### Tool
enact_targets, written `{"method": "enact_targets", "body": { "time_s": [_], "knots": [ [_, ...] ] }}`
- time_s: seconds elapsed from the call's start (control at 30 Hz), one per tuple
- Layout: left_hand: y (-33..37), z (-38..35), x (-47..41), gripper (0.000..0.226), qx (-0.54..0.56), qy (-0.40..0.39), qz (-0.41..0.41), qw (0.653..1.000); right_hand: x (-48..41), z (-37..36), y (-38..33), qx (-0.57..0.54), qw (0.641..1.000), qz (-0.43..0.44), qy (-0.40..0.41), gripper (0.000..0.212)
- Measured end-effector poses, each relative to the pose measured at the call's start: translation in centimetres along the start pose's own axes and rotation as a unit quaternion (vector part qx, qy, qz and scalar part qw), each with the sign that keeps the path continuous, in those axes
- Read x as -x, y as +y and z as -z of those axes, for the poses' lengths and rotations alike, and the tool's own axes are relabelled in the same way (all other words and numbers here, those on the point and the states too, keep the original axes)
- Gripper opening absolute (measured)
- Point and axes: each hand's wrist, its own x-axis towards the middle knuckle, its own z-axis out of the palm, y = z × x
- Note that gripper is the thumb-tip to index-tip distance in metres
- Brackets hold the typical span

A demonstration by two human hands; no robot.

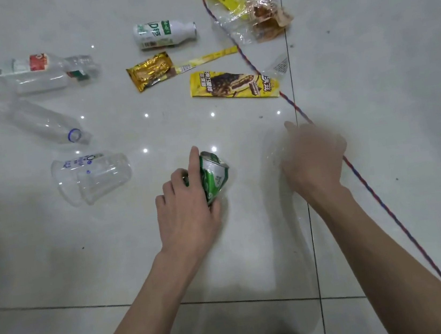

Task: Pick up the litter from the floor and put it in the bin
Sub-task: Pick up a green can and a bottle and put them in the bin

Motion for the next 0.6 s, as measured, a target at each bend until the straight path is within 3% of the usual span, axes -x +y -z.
{"method": "enact_targets", "body": {
  "time_s": [0.23,0.6],
  "knots": [
    [0.5,5.0,1.6,0.094,-0.014,0.01,-0.006,1.0,4.1,5.8,-0.6,-0.076,0.997,0.006,0.018,0.078],
    [8.3,27.4,16.6,0.09,0.006,-0.036,-0.013,0.999,21.9,28.7,-0.1,-0.206,0.971,-0.121,-0.025,0.079]
  ]
}}
